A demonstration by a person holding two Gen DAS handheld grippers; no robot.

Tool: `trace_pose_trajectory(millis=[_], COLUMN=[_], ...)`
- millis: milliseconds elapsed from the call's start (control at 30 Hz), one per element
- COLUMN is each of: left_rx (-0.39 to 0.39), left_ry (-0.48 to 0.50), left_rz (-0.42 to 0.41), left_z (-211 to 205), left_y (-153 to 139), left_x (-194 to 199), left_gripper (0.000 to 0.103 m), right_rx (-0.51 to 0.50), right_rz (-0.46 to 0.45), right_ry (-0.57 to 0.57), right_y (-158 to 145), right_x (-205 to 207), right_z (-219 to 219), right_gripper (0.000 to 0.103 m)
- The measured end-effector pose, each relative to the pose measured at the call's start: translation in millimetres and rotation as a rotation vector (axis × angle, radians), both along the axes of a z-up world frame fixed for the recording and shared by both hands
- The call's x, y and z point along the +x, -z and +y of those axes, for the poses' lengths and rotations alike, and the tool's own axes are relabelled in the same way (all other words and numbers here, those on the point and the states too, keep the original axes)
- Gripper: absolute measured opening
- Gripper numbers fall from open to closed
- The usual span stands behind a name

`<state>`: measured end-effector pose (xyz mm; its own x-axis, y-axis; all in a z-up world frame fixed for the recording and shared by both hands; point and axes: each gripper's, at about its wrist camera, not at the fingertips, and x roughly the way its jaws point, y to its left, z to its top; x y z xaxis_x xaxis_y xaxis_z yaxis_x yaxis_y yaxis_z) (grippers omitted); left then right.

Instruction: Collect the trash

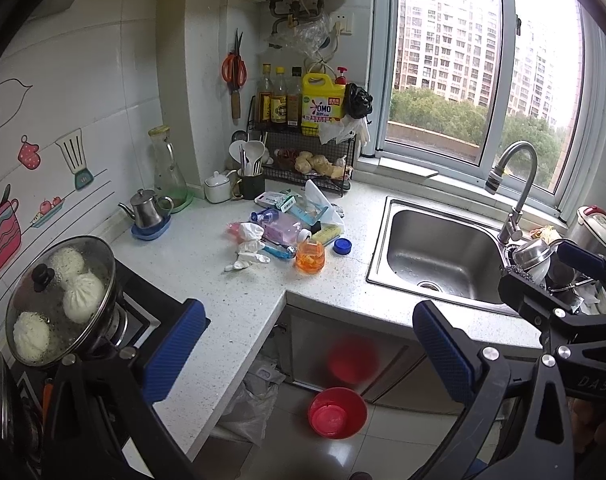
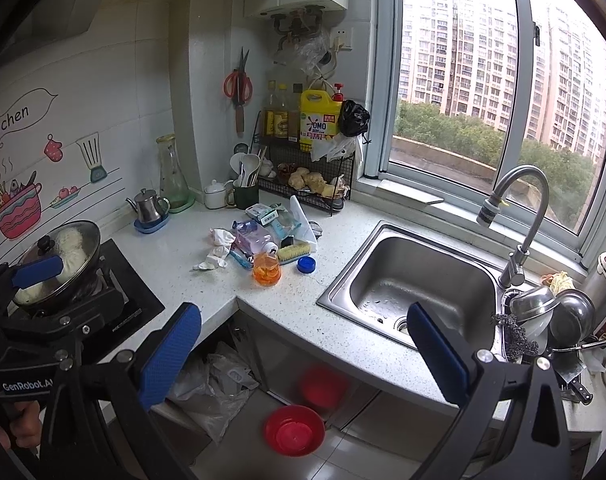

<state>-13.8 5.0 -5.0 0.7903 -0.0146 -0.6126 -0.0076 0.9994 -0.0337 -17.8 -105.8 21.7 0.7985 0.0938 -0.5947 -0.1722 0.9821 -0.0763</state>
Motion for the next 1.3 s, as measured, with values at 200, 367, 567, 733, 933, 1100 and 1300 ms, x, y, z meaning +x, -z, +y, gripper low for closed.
trace_pose_trajectory(millis=[200,367,567,733,933,1100,1300], left_rx=[0.005,-0.001,-0.001,-0.005,-0.026,0.004,0.029], left_ry=[0.009,0.017,0.039,0.044,0.026,0.006,-0.056], left_rz=[0.006,0.013,0.022,0.014,0.01,0.026,0.106], left_z=[2,6,8,12,23,25,23], left_y=[2,3,6,7,11,20,36], left_x=[0,-1,2,9,33,60,108], left_gripper=[0.103,0.103,0.103,0.103,0.103,0.103,0.103], right_rx=[-0.001,0.002,0.002,0.006,-0.014,-0.017,-0.033], right_rz=[0.004,0.002,0.005,0.019,0.033,0.058,0.128], right_ry=[0.005,0.013,0.029,0.034,0.046,0.036,-0.057], right_y=[0,0,3,5,8,13,31], right_x=[0,-2,0,10,31,70,143], right_z=[2,5,8,6,-5,-16,-13], right_gripper=[0.103,0.103,0.103,0.103,0.103,0.103,0.103])
